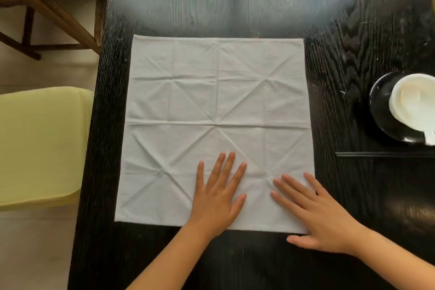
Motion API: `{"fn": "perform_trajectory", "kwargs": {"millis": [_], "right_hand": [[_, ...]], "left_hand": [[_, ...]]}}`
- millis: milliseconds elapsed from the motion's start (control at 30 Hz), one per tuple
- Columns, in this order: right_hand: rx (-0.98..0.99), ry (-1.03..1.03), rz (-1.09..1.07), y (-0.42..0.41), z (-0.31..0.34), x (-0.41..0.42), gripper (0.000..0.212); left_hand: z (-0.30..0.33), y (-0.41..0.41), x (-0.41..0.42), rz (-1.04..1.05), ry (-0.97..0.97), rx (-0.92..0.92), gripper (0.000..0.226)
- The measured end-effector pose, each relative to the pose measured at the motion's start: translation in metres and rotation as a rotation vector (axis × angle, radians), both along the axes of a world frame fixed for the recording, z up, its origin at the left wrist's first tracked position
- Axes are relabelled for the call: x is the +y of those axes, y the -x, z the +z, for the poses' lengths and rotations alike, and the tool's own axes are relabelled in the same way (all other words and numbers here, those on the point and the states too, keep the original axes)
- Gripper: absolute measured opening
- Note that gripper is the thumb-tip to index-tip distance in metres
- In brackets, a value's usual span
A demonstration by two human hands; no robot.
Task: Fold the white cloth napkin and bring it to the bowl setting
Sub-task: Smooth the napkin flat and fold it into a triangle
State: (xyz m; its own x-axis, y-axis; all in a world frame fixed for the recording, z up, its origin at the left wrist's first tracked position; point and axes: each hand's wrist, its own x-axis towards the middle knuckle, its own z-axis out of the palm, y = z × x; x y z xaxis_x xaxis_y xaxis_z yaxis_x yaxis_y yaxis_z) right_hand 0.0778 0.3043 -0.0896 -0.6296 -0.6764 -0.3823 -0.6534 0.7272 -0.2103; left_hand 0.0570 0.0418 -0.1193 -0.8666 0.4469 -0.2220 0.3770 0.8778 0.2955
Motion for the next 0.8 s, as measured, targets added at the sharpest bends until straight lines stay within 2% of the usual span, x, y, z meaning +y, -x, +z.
{"fn": "perform_trajectory", "kwargs": {"millis": [67,233,367,467,633,700,800], "right_hand": [[0.001,-0.011,0.013,-0.006,-0.001,0.006,0.087],[0.072,0.072,0.029,-0.016,-0.002,0.015,0.062],[0.087,0.124,0.079,-0.011,0.0,0.027,0.07],[0.157,0.239,0.058,-0.006,-0.003,0.033,0.045],[0.169,0.288,-0.126,0.021,0.018,0.012,0.035],[0.111,0.371,-0.315,0.036,0.033,-0.001,0.031],[0.016,0.578,-0.621,0.061,0.051,-0.025,0.02]], "left_hand": [[0.001,-0.013,0.003,-0.065,0.004,-0.019,0.063],[0.004,-0.046,0.007,-0.181,0.015,-0.053,0.07],[0.009,-0.057,0.011,-0.14,0.004,-0.089,0.072],[0.011,-0.057,0.013,-0.127,-0.019,-0.1,0.075],[0.018,-0.055,0.018,-0.03,-0.159,-0.084,0.075],[0.023,-0.051,0.023,0.116,-0.296,-0.089,0.062],[0.036,-0.039,0.031,0.422,-0.503,-0.048,0.03]]}}
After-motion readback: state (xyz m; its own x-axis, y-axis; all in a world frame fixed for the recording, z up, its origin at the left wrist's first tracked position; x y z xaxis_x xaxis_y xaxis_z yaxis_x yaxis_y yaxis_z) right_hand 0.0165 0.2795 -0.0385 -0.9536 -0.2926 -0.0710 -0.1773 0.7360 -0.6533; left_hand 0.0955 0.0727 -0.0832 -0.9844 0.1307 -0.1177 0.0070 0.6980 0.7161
